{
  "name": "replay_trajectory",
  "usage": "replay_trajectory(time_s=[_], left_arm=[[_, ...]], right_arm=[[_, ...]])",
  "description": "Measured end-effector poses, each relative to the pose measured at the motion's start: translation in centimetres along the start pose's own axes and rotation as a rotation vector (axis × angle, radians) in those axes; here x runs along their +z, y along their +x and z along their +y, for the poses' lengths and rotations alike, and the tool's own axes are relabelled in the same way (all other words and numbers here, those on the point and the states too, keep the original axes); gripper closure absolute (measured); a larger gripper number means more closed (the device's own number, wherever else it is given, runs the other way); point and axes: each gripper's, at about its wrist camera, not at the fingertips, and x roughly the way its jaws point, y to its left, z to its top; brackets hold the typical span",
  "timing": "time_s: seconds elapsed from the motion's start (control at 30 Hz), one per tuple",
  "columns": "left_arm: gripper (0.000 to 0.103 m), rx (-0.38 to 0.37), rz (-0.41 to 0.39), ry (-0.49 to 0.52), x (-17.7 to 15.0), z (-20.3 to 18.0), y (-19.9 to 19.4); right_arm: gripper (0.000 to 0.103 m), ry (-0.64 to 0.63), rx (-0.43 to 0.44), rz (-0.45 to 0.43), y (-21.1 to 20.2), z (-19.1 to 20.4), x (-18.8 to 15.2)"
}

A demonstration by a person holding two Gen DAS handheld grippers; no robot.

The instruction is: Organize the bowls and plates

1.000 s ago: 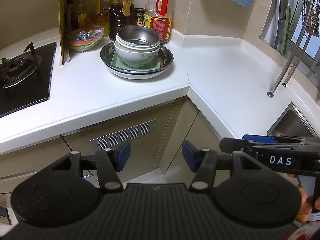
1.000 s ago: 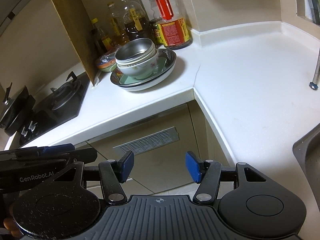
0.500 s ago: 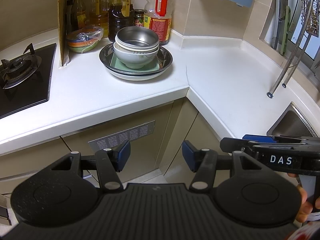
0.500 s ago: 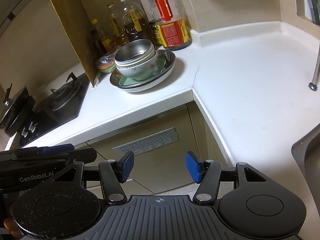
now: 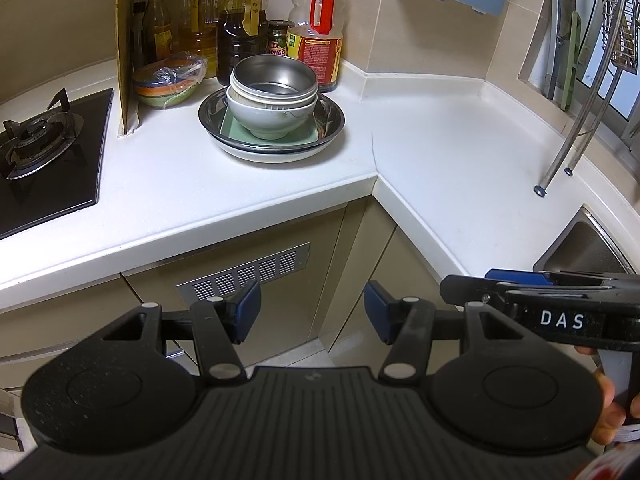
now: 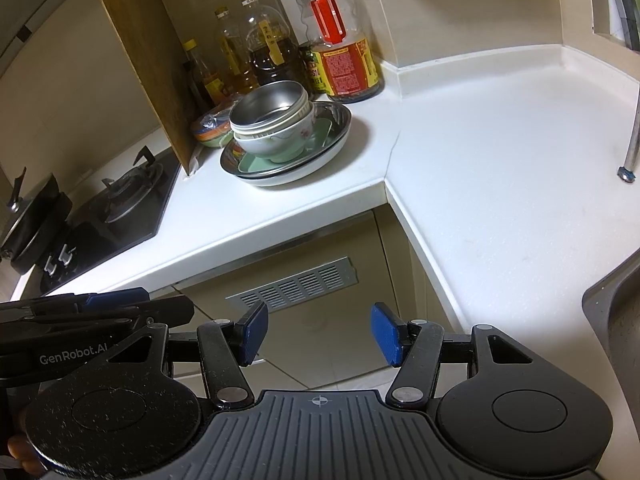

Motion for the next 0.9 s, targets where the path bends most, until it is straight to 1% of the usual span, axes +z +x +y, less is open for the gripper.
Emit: replay_trajectory(time_s=[0.9], left_arm=[[0.048, 0.002, -0.005, 0.002, 0.15, -0.01, -0.21]], right_arm=[[0.046, 0.002, 0.0, -0.004, -0.11, 0.06, -0.09]])
